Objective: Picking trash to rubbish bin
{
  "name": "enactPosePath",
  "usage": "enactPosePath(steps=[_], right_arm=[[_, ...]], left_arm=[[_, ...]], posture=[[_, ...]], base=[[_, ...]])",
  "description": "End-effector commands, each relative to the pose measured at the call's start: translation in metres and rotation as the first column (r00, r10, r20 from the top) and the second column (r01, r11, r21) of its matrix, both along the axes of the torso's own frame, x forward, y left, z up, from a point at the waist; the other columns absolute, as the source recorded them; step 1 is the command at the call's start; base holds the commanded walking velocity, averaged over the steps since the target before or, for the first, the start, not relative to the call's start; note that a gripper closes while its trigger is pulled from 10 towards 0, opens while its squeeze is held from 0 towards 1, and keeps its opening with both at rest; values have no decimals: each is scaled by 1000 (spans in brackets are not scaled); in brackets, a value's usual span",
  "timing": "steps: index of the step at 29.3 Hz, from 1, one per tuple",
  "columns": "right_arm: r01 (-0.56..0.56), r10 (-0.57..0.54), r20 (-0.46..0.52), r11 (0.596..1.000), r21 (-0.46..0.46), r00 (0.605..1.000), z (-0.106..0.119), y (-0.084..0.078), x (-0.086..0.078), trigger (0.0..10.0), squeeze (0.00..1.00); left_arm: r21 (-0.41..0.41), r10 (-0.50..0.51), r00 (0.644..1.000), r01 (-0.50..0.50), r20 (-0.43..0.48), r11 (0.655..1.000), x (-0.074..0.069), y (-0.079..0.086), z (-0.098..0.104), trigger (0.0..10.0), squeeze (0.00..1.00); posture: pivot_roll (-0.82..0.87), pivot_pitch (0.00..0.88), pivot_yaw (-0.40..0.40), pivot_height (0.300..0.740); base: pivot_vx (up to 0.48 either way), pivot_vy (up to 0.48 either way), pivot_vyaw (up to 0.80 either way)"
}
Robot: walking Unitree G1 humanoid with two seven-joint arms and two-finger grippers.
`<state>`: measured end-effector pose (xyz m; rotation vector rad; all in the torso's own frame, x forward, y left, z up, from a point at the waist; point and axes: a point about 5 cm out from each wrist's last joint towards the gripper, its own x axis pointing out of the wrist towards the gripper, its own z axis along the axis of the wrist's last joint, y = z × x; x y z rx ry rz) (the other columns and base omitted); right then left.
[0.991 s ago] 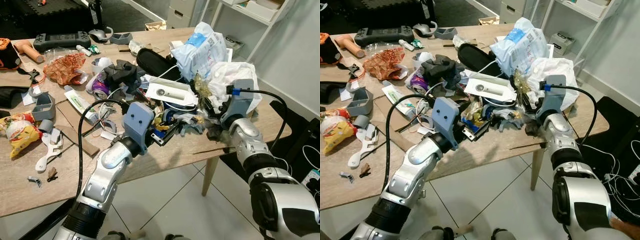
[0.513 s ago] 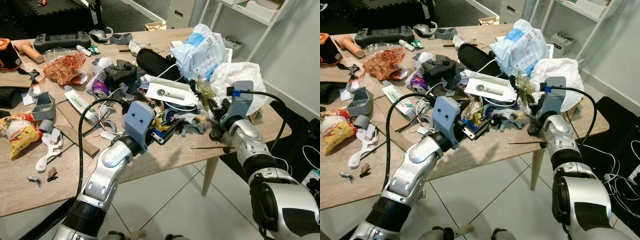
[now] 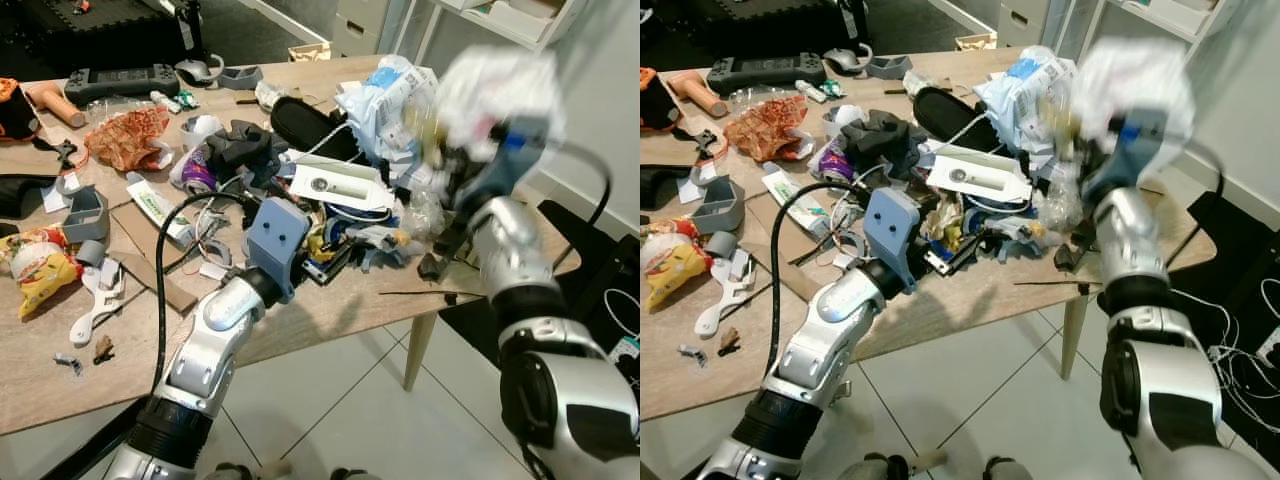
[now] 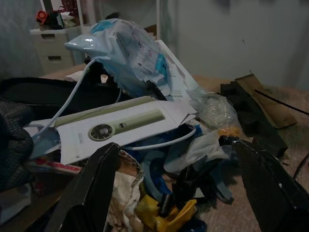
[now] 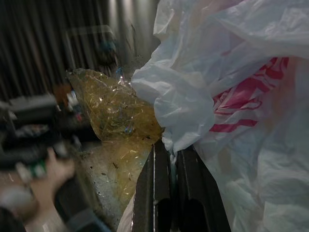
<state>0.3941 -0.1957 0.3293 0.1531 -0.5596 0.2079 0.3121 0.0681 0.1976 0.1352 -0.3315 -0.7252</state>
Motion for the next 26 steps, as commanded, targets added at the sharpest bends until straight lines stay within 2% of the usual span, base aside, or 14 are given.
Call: enactPosePath(steps=[1, 6, 7, 8, 9, 10, 14, 15, 17, 18, 20, 21, 23, 26], right_arm=[[-13, 13, 2, 1000, 20, 1000, 1, 2, -3, 0, 0], [-142, 131, 91, 982, 122, 987, 19, 15, -13, 0, 0], [-193, 178, 101, 970, 152, 979, 22, 19, -16, 0, 0], [-326, 319, 70, 925, 195, 945, 19, 29, -19, 0, 0], [-326, 319, 70, 925, 195, 945, 19, 29, -19, 0, 0], [-376, 371, 61, 903, 208, 926, 16, 32, -23, 0, 0], [-385, 383, 55, 896, 222, 922, 9, 28, -31, 0, 0], [-359, 358, 44, 907, 220, 933, 4, 24, -31, 0, 0], [-264, 263, 27, 959, 99, 964, -8, 18, -37, 0, 0], [-208, 208, 24, 978, 2, 978, -15, 18, -39, 0, 0], [-146, 151, 30, 980, -135, 988, -22, 23, -45, 0, 0], [-146, 151, 30, 980, -135, 988, -22, 23, -45, 0, 0], [-142, 151, 80, 985, -100, 985, -27, 29, -56, 0, 0], [-114, 126, 87, 985, -130, 988, -31, 31, -61, 0, 0]], left_arm=[[23, -13, 1000, 13, -4, 1000, -1, -2, -5, 10000, 0], [16, -6, 1000, 6, 2, 1000, -1, -2, -4, 10000, 0], [13, -2, 1000, 2, 4, 1000, -1, -2, -4, 10000, 0], [12, 8, 1000, -8, 8, 1000, -1, -1, -4, 10000, 0], [12, 8, 1000, -8, 8, 1000, -1, -1, -4, 10000, 0], [12, 20, 1000, -20, 14, 1000, 0, 1, -4, 10000, 0], [2, 50, 998, -51, 23, 999, 2, 5, -3, 10000, 0], [-7, 79, 997, -79, 23, 997, 4, 9, -2, 10000, 0], [-18, 162, 986, -162, 29, 987, 10, 19, -2, 10000, 0], [-23, 209, 978, -208, 29, 978, 13, 23, -2, 10000, 0], [-41, 265, 964, -264, 28, 964, 16, 29, -1, 10000, 0], [-41, 265, 964, -264, 28, 964, 16, 29, -1, 10000, 0], [-106, 329, 944, -326, 16, 939, 18, 34, 3, 10000, 0], [-138, 358, 934, -353, 12, 925, 19, 36, 4, 10000, 0]], posture=[[-14, 136, -46, 740], [-15, 128, -44, 740], [-16, 123, -43, 740], [-15, 116, -46, 740], [-15, 116, -46, 740], [-14, 110, -46, 740], [-15, 95, -43, 740], [-18, 88, -39, 740], [-23, 80, -34, 740], [-25, 71, -30, 740], [-30, 62, -27, 740], [-30, 62, -27, 740], [-27, 63, -29, 740], [-26, 60, -29, 740]], base=[[0, 0, 0], [0, 0, 0], [0, 0, 0], [0, 0, 0], [0, 0, 0], [0, 0, 0], [0, 0, 0], [0, 0, 0], [0, 0, 0], [0, 0, 0], [0, 0, 0], [0, 0, 0], [0, 0, 0], [0, 0, 0]])
